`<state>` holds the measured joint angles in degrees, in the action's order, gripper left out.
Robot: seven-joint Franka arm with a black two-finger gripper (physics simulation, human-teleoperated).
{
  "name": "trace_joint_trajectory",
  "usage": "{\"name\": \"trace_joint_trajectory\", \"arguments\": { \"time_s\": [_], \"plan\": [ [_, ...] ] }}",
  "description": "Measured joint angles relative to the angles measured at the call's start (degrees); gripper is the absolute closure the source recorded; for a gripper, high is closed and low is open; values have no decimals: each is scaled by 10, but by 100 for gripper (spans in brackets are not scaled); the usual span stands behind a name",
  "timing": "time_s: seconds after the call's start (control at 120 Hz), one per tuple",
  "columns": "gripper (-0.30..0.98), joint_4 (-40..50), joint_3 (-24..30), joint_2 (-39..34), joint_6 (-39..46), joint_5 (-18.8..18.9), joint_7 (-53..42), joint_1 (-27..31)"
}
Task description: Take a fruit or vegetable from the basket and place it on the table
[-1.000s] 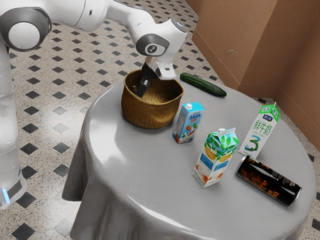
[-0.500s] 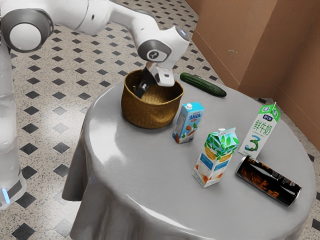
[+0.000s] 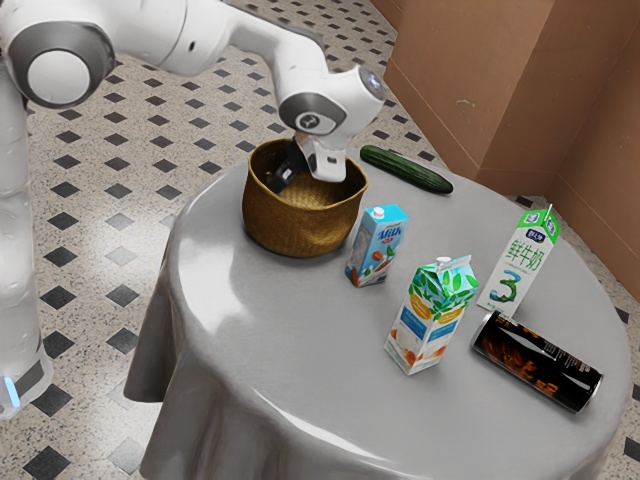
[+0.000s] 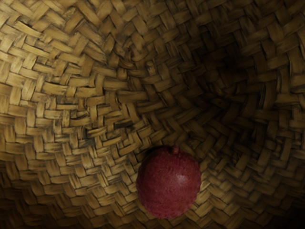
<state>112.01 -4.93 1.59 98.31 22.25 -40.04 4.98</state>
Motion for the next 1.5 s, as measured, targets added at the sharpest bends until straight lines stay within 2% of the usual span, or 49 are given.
{"name": "trace_joint_trajectory", "arguments": {
  "time_s": [0.292,0.467,0.642,1.133,1.5],
  "plan": [
    [1,-4,0,10,4,2,-7,2],
    [19,-4,0,10,6,1,-10,1],
    [25,-4,0,14,13,-5,-12,0],
    [27,-3,-12,22,21,-49,-16,0],
    [27,-3,-13,30,21,-61,-18,1]
  ]
}}
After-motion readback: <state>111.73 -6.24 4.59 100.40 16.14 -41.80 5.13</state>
